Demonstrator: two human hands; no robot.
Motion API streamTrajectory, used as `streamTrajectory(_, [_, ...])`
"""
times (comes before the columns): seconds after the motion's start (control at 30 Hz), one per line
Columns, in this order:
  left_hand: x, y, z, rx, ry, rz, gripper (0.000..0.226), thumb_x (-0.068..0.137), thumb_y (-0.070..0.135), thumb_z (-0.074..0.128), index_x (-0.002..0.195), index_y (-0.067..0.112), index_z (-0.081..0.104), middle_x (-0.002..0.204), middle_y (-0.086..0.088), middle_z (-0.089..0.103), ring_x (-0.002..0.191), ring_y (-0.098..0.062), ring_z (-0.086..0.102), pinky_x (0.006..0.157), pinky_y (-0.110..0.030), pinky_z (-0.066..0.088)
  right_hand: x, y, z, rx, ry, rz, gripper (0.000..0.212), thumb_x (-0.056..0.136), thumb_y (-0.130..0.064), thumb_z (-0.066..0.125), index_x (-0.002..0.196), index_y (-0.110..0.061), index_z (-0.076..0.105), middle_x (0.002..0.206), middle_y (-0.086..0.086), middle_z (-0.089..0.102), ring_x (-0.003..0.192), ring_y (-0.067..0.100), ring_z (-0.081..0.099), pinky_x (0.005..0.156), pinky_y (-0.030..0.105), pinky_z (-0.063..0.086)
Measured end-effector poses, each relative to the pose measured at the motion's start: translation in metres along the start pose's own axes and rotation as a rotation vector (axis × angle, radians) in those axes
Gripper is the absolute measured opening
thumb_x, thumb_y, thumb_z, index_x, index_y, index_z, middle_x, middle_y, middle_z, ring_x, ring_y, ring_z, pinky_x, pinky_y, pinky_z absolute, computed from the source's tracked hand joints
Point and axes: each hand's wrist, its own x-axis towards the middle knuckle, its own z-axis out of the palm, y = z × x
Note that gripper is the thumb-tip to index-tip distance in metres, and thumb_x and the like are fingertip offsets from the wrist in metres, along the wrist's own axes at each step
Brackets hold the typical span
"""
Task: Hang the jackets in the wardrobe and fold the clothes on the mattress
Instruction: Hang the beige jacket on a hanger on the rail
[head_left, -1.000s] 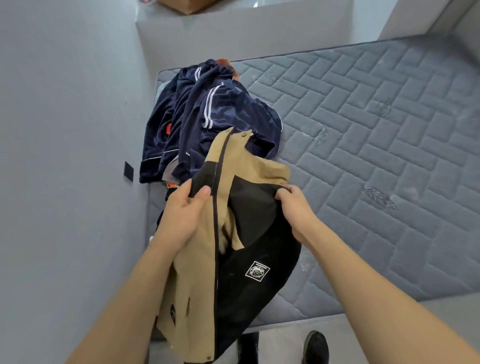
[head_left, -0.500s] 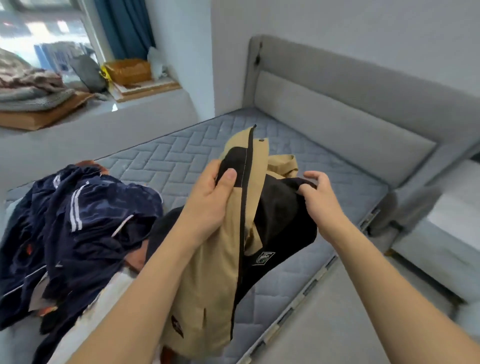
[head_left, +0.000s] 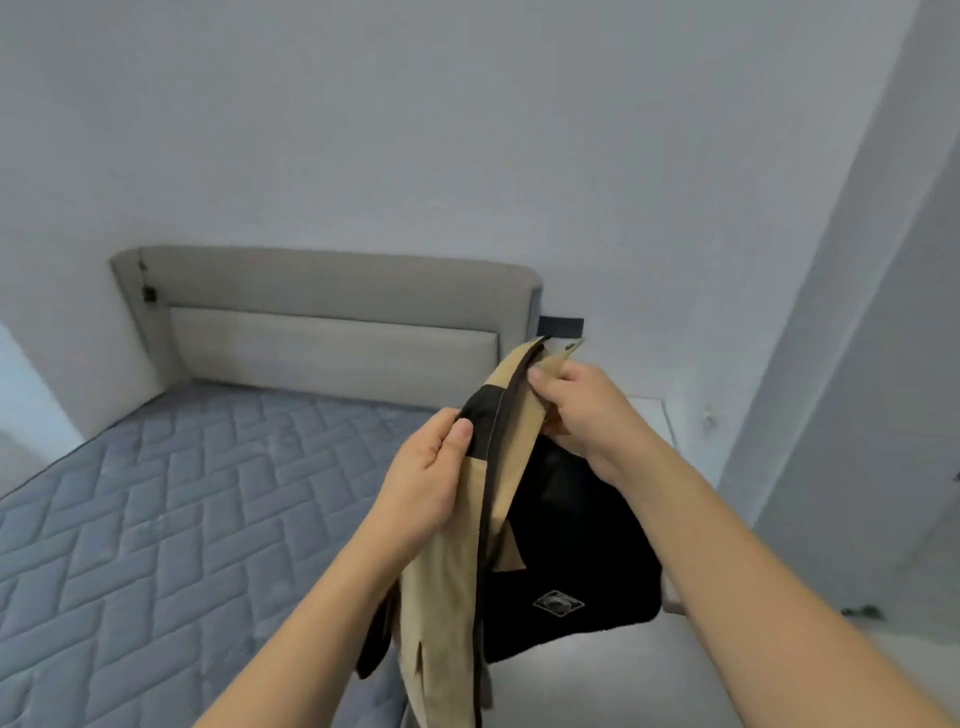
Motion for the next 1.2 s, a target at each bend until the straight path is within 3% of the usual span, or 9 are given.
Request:
streamTrajectory(0.13, [0.055,-0.007,0.082,-0.102,-0.018,-0.090,0.036,0.105,0.029,0.042,0.086,0.000,0.051,0.073,0.003,0.050,0.069,-0.009,0.046,0.068,-0.028,0.038,0.019,0.022,-0.075,0.072,0.215,0.024,0.021,0.102,-0.025,0.050,0.109,-0.012,0.064,0.104,0.009,0.071,0.098,0.026,0.069,0.084,0.041,0.059])
streamTrajectory(0.5, [0.185,0.000,0.289,-0.411,-0.258,-0.379,0.032,0.103,0.022,0.036,0.090,-0.002,0.054,0.080,-0.011,0.053,0.074,-0.019,0.049,0.066,-0.025,0.041,0.045,0.058,-0.298,0.476,0.802,0.173,0.025,0.097,-0.028,0.056,0.108,-0.010,0.069,0.106,0.016,0.070,0.096,0.031,0.067,0.093,0.048,0.052])
streamTrajectory(0.6, [0.204,0.022,0.343,-0.529,-0.474,-0.364,0.035,0.103,0.023,0.036,0.101,-0.005,0.059,0.089,-0.015,0.061,0.084,-0.024,0.057,0.076,-0.031,0.047,0.045,0.060,-0.338,0.059,0.752,0.266,0.052,0.067,-0.034,0.080,0.112,-0.011,0.067,0.106,0.010,0.072,0.095,0.028,0.069,0.088,0.044,0.056])
streamTrajectory(0.7, [0.214,0.047,0.396,-0.575,-0.674,-0.340,0.038,0.102,0.030,0.037,0.107,0.003,0.063,0.099,-0.017,0.066,0.094,-0.029,0.063,0.087,-0.044,0.051,0.036,0.065,-0.374,-0.838,0.749,0.441,0.022,0.074,-0.019,0.066,0.092,-0.010,0.059,0.091,0.006,0.062,0.086,0.026,0.062,0.070,0.033,0.052])
streamTrajectory(0.8, [0.216,0.064,0.445,-0.633,-0.802,-0.338,0.036,0.096,0.037,0.042,0.098,0.011,0.067,0.099,-0.017,0.068,0.096,-0.033,0.065,0.092,-0.048,0.052,0.013,0.072,-0.420,-1.124,0.836,0.615,0.008,0.086,-0.019,0.053,0.091,-0.015,0.056,0.094,0.007,0.058,0.088,0.030,0.059,0.072,0.036,0.051])
streamTrajectory(0.9, [0.217,0.078,0.497,-0.654,-0.838,-0.405,0.026,0.091,0.033,0.047,0.078,0.011,0.054,0.078,-0.011,0.052,0.074,-0.026,0.049,0.073,-0.039,0.044,-0.013,0.093,-0.475,-0.969,1.075,0.654,0.014,0.094,-0.019,0.046,0.101,-0.014,0.057,0.098,0.005,0.057,0.091,0.028,0.057,0.077,0.037,0.048])
streamTrajectory(1.0, [0.213,0.097,0.553,-0.598,-0.957,-0.415,0.038,0.083,0.045,0.059,0.088,0.008,0.053,0.083,-0.010,0.055,0.075,-0.024,0.055,0.071,-0.040,0.049,-0.023,0.123,-0.520,-0.411,1.378,0.500,0.022,0.096,-0.013,0.047,0.112,-0.013,0.061,0.104,0.005,0.063,0.096,0.025,0.059,0.083,0.035,0.049])
streamTrajectory(1.1, [0.209,0.117,0.605,-0.500,-1.107,-0.426,0.049,0.076,0.040,0.075,0.106,0.009,0.052,0.099,-0.015,0.064,0.086,-0.027,0.067,0.075,-0.042,0.057,-0.029,0.142,-0.566,0.192,1.435,0.307,0.034,0.097,-0.013,0.052,0.131,-0.015,0.054,0.116,0.008,0.065,0.103,0.027,0.063,0.090,0.046,0.055])
streamTrajectory(1.2, [0.211,0.136,0.647,-0.378,-1.348,-0.522,0.032,0.079,0.018,0.076,0.103,0.002,0.062,0.094,-0.021,0.072,0.082,-0.034,0.070,0.074,-0.046,0.058,-0.039,0.132,-0.606,0.301,1.379,0.305,0.052,0.089,-0.012,0.066,0.133,-0.017,0.039,0.118,0.011,0.060,0.105,0.031,0.062,0.090,0.049,0.054])
